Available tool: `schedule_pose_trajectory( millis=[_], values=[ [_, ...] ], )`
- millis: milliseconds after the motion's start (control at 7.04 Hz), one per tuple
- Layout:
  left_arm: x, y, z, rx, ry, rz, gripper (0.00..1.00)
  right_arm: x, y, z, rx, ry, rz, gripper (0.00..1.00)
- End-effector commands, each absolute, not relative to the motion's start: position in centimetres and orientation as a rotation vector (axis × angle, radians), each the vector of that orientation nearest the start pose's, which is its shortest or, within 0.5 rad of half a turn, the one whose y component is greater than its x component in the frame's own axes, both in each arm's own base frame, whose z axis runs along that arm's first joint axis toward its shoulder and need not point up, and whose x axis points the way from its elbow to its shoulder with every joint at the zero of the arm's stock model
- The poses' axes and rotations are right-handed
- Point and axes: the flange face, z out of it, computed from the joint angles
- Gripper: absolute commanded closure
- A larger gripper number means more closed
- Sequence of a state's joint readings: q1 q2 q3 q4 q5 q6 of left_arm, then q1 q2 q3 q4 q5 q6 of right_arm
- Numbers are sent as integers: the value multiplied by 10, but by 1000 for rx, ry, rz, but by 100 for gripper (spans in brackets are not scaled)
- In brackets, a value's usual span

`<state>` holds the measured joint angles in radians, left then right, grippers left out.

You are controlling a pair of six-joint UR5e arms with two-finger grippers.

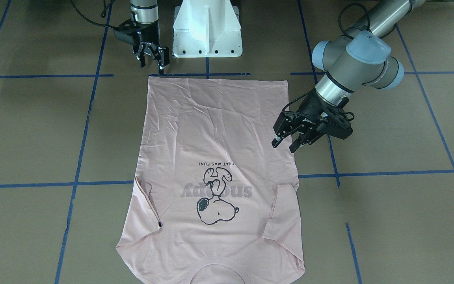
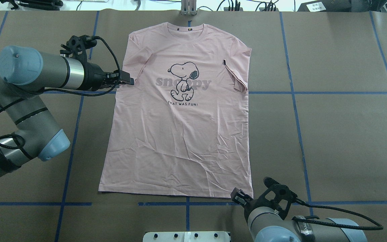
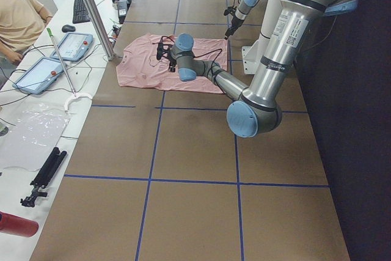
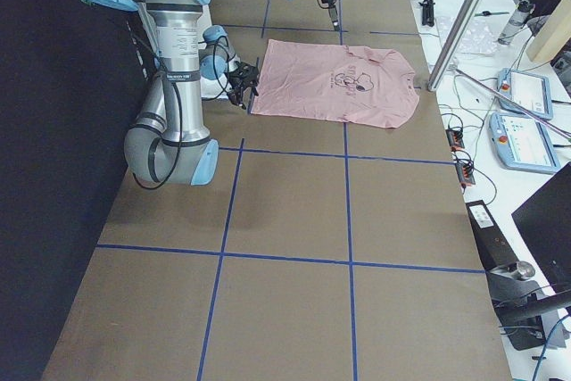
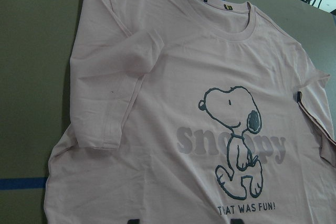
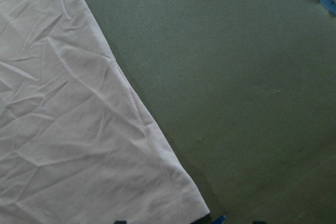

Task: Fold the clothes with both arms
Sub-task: 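Lower the left gripper to the other hem corner nearest the robot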

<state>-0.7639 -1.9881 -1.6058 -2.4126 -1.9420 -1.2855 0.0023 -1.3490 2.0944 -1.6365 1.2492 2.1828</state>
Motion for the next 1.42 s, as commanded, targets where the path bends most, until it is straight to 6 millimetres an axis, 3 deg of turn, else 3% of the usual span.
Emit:
schedule_pose_trajectory(
  millis=[0, 426, 995, 1279],
  values=[
    [395, -513, 308, 366, 1265, -167, 35, -523, -170, 332, 86, -724, 694, 17],
    [394, -512, 311, 363, 1263, -167, 34, -531, -177, 329, 84, -723, 702, 19],
    [389, -508, 316, 365, 1266, -166, 34, -541, -179, 333, 89, -710, 705, 36],
    [388, -507, 316, 365, 1267, -166, 34, -539, -182, 333, 66, -703, 709, 89]
  ],
)
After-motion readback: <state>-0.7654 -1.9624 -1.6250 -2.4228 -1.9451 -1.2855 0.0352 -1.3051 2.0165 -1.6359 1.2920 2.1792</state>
